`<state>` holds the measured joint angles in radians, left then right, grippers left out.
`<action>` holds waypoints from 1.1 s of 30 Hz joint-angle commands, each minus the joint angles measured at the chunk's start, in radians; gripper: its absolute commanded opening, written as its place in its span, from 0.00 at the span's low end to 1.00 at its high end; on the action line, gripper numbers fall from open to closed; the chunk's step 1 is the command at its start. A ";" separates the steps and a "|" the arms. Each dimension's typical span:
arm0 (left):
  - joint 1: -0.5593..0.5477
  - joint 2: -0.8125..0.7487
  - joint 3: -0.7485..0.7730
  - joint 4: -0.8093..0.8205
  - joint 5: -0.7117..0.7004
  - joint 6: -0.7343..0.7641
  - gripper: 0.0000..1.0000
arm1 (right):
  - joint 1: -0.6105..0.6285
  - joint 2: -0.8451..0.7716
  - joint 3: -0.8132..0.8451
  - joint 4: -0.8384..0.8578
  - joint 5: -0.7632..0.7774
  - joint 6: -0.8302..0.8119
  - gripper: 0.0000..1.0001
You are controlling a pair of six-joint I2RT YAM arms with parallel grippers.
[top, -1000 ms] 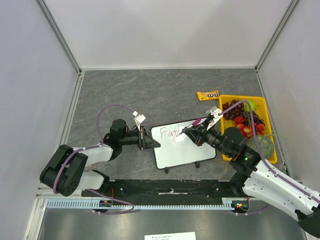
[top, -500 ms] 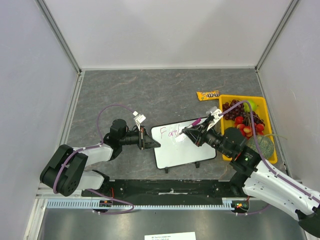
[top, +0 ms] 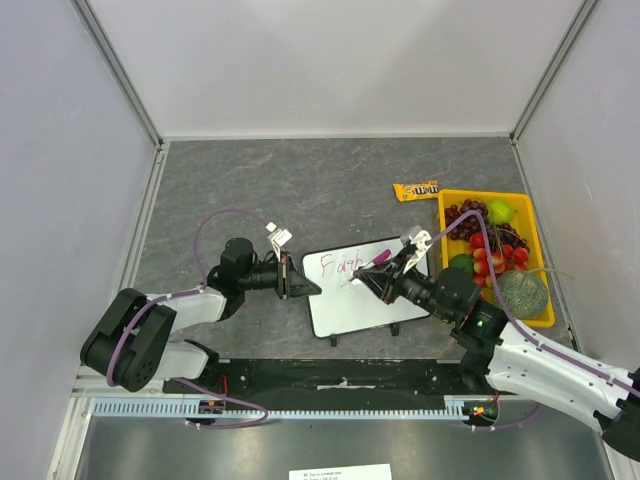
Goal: Write a sentence on the whiteboard
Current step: Write on the whiteboard with the whiteboard.
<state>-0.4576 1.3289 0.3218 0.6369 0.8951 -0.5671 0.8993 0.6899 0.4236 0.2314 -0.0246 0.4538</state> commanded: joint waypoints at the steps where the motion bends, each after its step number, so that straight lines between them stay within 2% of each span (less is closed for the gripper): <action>1: -0.010 0.032 -0.007 -0.117 -0.062 0.116 0.02 | 0.027 0.025 -0.054 0.161 0.044 0.036 0.00; 18: -0.012 0.042 -0.004 -0.117 -0.058 0.116 0.02 | 0.151 0.151 -0.103 0.344 0.204 0.013 0.00; 27: -0.010 0.044 -0.003 -0.118 -0.056 0.116 0.02 | 0.279 0.217 -0.097 0.353 0.417 -0.041 0.00; 33: -0.010 0.044 -0.001 -0.117 -0.055 0.116 0.02 | 0.316 0.270 -0.089 0.370 0.495 -0.046 0.00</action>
<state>-0.4576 1.3418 0.3283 0.6369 0.9001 -0.5659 1.1992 0.9367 0.3210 0.5331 0.3683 0.4301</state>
